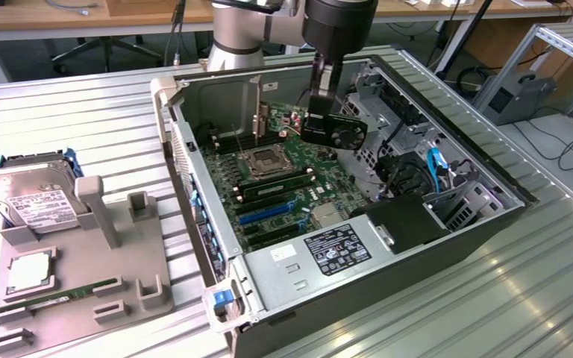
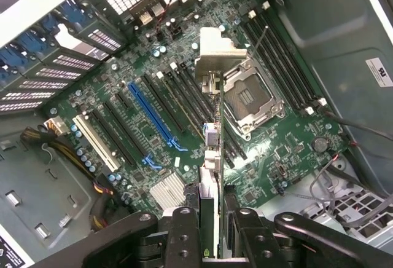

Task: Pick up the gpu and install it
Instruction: 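Insert the gpu into the slot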

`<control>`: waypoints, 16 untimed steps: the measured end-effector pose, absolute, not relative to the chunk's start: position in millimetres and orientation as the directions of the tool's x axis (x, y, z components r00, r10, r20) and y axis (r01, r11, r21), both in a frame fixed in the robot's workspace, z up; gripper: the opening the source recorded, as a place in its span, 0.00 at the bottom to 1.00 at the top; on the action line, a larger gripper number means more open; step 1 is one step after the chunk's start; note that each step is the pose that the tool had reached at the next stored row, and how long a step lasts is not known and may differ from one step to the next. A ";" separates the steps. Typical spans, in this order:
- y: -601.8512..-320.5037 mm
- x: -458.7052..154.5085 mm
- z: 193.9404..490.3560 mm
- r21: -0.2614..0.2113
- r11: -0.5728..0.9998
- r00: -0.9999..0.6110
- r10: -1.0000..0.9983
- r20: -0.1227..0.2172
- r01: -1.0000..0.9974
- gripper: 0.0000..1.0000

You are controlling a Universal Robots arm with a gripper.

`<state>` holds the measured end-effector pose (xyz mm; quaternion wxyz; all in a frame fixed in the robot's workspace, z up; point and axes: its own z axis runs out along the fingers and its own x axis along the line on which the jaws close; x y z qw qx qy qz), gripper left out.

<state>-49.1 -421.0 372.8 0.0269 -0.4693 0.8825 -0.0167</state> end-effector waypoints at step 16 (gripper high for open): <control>-421.0 -49.1 372.8 -0.055 0.535 -0.534 -0.845 -0.032 -0.843 0.26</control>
